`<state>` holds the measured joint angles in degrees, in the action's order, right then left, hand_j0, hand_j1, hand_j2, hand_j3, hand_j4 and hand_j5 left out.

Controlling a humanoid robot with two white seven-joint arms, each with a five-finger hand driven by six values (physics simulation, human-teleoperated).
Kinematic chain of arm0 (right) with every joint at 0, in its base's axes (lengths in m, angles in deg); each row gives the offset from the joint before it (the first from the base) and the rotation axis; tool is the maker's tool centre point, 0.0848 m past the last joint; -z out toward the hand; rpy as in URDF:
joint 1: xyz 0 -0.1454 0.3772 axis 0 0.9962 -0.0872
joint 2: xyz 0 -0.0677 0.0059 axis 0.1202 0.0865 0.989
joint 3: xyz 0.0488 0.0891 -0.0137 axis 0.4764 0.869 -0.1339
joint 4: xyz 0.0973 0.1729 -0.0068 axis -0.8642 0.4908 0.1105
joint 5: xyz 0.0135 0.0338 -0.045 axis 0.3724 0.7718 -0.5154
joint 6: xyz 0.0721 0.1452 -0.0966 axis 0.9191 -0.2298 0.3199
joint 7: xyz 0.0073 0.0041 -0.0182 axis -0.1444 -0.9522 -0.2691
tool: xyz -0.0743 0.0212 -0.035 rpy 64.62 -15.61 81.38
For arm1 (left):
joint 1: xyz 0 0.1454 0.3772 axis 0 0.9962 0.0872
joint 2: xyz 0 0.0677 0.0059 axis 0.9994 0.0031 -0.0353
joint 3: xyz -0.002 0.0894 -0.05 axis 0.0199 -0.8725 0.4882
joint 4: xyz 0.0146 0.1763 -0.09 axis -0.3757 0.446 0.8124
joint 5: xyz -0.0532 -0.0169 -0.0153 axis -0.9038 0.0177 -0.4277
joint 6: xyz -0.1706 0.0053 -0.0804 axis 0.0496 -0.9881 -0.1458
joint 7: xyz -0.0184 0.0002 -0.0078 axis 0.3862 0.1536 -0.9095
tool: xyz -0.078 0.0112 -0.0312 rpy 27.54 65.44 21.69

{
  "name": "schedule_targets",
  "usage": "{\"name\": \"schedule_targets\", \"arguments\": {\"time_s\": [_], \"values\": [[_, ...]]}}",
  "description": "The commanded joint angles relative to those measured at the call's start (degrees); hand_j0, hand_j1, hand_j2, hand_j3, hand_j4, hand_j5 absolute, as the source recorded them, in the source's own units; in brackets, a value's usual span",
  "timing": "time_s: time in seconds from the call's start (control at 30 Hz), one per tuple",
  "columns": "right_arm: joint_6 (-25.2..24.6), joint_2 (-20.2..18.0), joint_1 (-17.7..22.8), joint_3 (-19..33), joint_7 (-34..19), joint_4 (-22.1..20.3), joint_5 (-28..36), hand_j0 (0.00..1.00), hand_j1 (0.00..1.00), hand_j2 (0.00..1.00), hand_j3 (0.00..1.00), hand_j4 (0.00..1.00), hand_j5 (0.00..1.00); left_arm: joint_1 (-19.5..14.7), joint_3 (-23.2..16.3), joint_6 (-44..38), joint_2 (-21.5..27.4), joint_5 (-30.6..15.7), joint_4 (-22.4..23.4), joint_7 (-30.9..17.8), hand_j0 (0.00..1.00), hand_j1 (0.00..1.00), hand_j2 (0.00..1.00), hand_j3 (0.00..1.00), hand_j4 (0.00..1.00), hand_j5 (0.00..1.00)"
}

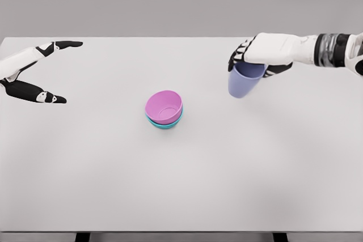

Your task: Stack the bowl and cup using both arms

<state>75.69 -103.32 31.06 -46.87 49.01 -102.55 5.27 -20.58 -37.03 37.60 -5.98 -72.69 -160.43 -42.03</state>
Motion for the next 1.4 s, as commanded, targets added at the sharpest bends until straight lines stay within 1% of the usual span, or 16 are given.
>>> {"name": "schedule_targets", "arguments": {"time_s": [0.0,0.17,0.27,0.3,0.4,0.47,0.5,0.57,0.7,0.93,1.0,1.07,1.13,1.2,1.33,1.37], "values": [[-0.15,1.39,-0.17,0.17,0.02,-0.13,0.25,0.68,0.68,0.68,0.68,0.68,0.68,0.0,0.01,-0.15,0.06,-0.47,-0.02,0.02,1.0,1.0,1.0,1.0,1.0,1.0],[-0.15,4.2,-0.35,1.76,0.02,-0.57,0.25,0.69,0.69,0.69,0.69,0.69,0.69,0.0,0.01,-0.15,0.06,-0.47,-0.02,0.02,1.0,1.0,1.0,1.0,1.0,1.0],[-0.15,5.08,-0.53,2.28,0.02,-0.83,0.34,0.69,0.69,0.69,0.69,0.69,0.69,0.0,0.01,-0.15,0.06,-0.47,-0.02,0.02,1.0,1.0,1.0,1.0,1.0,1.0],[-0.15,6.13,-0.79,2.81,0.02,-1.19,0.25,0.69,0.69,0.69,0.69,0.69,0.69,0.0,0.01,-0.15,0.06,-0.47,-0.02,0.02,1.0,1.0,1.0,1.0,1.0,1.0],[-0.15,7.19,-0.88,3.51,0.02,-1.54,0.34,0.69,0.69,0.69,0.69,0.69,0.69,0.0,0.01,-0.15,0.06,-0.47,-0.02,0.02,1.0,1.0,1.0,1.0,1.0,1.0],[-0.15,7.54,-1.14,3.6,0.02,-2.15,0.34,0.68,0.68,0.68,0.68,0.68,0.68,0.0,0.01,-0.15,0.06,-0.47,-0.02,0.02,1.0,1.0,1.0,1.0,1.0,1.0],[-0.15,8.42,-1.76,3.6,0.02,-3.03,0.34,0.69,0.69,0.69,0.69,0.69,0.69,0.0,0.01,-0.15,0.06,-0.47,-0.02,0.02,1.0,1.0,1.0,1.0,1.0,1.0],[-0.15,9.3,-1.84,3.52,0.02,-3.65,0.34,0.69,0.69,0.69,0.69,0.69,0.69,0.0,0.01,-0.15,0.06,-0.47,-0.02,0.02,1.0,1.0,1.0,1.0,1.0,1.0],[-0.15,12.37,-1.93,3.16,0.02,-3.65,0.34,0.69,0.69,0.69,0.69,0.69,0.69,0.0,0.01,-0.15,0.06,-0.47,-0.02,0.02,1.0,1.0,1.0,1.0,1.0,1.0],[-0.15,15.1,-1.93,1.32,0.02,-4.53,0.43,0.69,0.69,0.69,0.69,0.69,0.69,0.0,0.01,-0.15,0.06,-0.47,-0.02,0.02,1.0,1.0,1.0,1.0,1.0,1.0],[-0.15,15.36,-1.93,0.62,0.02,-4.7,0.43,0.69,0.69,0.69,0.69,0.69,0.69,-0.09,0.01,-0.15,0.06,-0.47,-0.02,0.02,1.0,1.0,1.0,1.0,1.0,1.0],[-0.15,15.36,-1.93,-0.09,0.02,-5.76,0.43,0.69,0.69,0.69,0.69,0.69,0.69,-0.09,0.01,-0.15,0.06,-0.47,-0.02,0.02,1.0,1.0,1.0,1.0,1.0,1.0],[-0.15,15.36,-1.93,-0.53,0.02,-5.76,0.43,0.69,0.69,0.69,0.69,0.69,0.69,-0.09,0.01,-0.15,0.06,-0.47,-0.02,0.02,1.0,1.0,1.0,1.0,1.0,1.0],[-0.15,16.5,-1.85,-1.14,0.02,-5.49,0.43,0.69,0.69,0.69,0.69,0.69,0.69,0.0,0.01,-0.15,0.06,-0.47,-0.02,0.02,1.0,1.0,1.0,1.0,1.0,1.0],[-0.15,17.12,-1.93,-1.93,0.02,-3.65,0.51,0.69,0.69,0.69,0.69,0.69,0.69,0.0,0.01,-0.15,0.06,-0.47,-0.02,0.02,1.0,1.0,1.0,1.0,1.0,1.0],[-0.15,18.0,-1.93,-2.11,0.02,-2.68,0.43,0.69,0.69,0.69,0.69,0.69,0.69,0.0,0.01,-0.15,0.06,-0.47,-0.02,0.02,1.0,1.0,1.0,1.0,1.0,1.0]]}}
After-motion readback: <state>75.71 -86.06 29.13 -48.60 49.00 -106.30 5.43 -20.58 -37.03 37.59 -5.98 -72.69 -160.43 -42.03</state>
